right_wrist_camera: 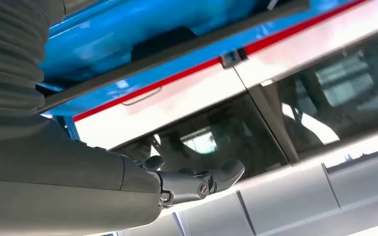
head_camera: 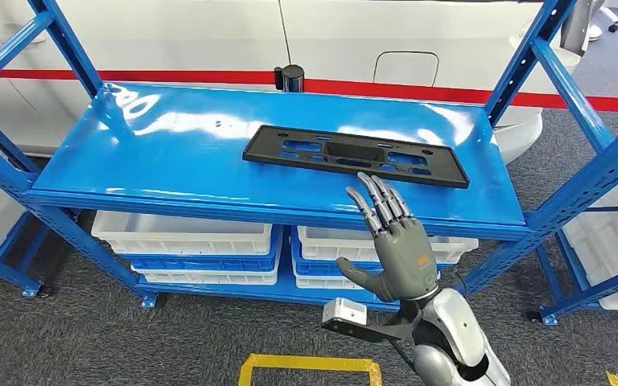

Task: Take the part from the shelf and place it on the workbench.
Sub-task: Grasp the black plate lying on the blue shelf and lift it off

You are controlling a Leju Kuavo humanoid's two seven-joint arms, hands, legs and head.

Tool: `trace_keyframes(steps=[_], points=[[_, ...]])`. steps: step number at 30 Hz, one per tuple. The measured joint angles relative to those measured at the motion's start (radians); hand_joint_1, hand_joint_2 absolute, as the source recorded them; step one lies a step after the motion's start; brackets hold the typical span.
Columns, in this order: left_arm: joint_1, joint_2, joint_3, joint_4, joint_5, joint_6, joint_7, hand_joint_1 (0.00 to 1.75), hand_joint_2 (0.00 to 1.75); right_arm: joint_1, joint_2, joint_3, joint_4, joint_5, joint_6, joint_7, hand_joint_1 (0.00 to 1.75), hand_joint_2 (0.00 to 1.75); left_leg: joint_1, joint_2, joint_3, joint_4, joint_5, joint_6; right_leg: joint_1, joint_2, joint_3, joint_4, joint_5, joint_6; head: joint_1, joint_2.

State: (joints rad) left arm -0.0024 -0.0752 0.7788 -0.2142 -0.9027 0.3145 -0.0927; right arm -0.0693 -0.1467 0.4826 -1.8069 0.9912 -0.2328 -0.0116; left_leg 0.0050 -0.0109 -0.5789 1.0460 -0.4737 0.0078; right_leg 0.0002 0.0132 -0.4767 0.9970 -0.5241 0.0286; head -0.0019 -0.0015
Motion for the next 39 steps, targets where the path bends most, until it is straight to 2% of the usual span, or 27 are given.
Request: trace_keyframes(steps=[7, 13, 39], points=[[-0.001, 0.005, -0.02, 0.0, -0.057, 0.01, 0.032, 0.0, 0.0, -0.112, 0.008, 0.006, 0.125, -0.02, 0.085, 0.046, 0.0, 1.75, 0.0, 0.0, 0.001, 0.0, 0.001, 0.0, 0.0, 0.0, 0.001, 0.0, 0.0, 0.0, 0.0, 0.0], [-0.001, 0.006, -0.05, 0.0, -0.118, 0.051, 0.086, 0.0, 0.0, -0.178, 0.02, 0.006, 0.187, -0.06, 0.113, 0.053, 0.0, 1.75, 0.0, -0.001, 0.0, 0.0, 0.001, 0.0, 0.0, 0.0, 0.001, 0.0, 0.0, 0.0, 0.0, 0.0], [-0.001, 0.006, -0.081, 0.0, -0.155, 0.054, 0.098, 0.0, 0.0, -0.193, 0.043, 0.009, 0.256, -0.048, 0.113, 0.059, 0.0, 1.75, 0.0, 0.0, 0.0, 0.0, 0.001, 0.0, 0.0, 0.0, 0.0, 0.0, 0.0, 0.0, 0.0, 0.0]])
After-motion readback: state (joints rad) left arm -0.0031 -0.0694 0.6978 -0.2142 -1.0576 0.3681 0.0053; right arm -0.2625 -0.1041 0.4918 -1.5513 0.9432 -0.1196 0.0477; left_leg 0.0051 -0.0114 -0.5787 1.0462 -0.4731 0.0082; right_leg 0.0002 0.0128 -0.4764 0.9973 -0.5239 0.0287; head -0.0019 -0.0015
